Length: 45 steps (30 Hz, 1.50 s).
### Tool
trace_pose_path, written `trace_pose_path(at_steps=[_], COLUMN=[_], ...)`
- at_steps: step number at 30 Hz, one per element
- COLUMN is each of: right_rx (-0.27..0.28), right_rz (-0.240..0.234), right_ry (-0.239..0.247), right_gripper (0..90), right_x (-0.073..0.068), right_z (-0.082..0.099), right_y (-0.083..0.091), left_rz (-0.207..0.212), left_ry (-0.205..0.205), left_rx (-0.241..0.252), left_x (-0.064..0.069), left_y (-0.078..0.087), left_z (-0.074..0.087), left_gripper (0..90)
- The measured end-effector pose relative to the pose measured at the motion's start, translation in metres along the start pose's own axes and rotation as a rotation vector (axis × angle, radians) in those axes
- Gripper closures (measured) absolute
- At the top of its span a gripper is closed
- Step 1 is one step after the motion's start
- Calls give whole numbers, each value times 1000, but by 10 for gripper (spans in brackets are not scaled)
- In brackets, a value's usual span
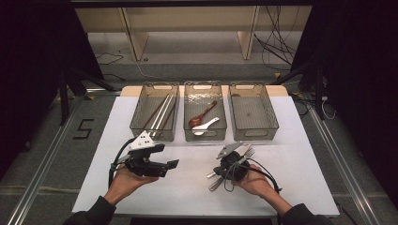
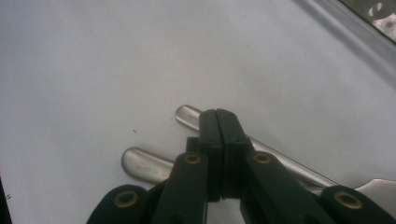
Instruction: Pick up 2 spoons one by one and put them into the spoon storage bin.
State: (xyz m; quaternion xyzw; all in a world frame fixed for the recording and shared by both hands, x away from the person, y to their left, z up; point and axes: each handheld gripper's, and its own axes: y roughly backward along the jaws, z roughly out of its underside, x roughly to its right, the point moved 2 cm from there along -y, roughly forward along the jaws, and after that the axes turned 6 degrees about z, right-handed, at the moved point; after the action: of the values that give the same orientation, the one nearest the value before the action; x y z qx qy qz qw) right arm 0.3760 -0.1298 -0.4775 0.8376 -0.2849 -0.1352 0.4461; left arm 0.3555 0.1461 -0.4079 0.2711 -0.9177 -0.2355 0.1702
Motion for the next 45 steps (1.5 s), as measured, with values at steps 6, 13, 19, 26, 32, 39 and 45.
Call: trace_pose_path(at_steps=[6, 13, 19, 26, 32, 39, 45], right_rx=[-20, -38, -71, -77, -93, -115, -127], right_rz=[-11, -18, -27, -37, -46, -57, -64], right_ry=[21, 26, 41, 40, 44, 38, 29], right_gripper=[900, 900, 900, 900, 900, 900, 900], right_x=[-3, -4, -7, -7, -8, -8, -7], right_z=[0, 0, 3, 3, 4, 6, 9], right_y=[-4, -6, -10, -10, -10, -7, -4], left_rz=[-10, -16, -20, -21, -21, -25, -25], left_ry=[12, 10, 12, 7, 4, 7, 6], left_rx=[9, 8, 13, 11, 5, 15, 16], left_x=[-4, -6, -7, -7, -8, -8, -9], left_y=[4, 6, 6, 6, 6, 6, 7], left_z=[4, 6, 7, 7, 7, 8, 7], left_gripper=[209, 206, 203, 203, 203, 203, 202])
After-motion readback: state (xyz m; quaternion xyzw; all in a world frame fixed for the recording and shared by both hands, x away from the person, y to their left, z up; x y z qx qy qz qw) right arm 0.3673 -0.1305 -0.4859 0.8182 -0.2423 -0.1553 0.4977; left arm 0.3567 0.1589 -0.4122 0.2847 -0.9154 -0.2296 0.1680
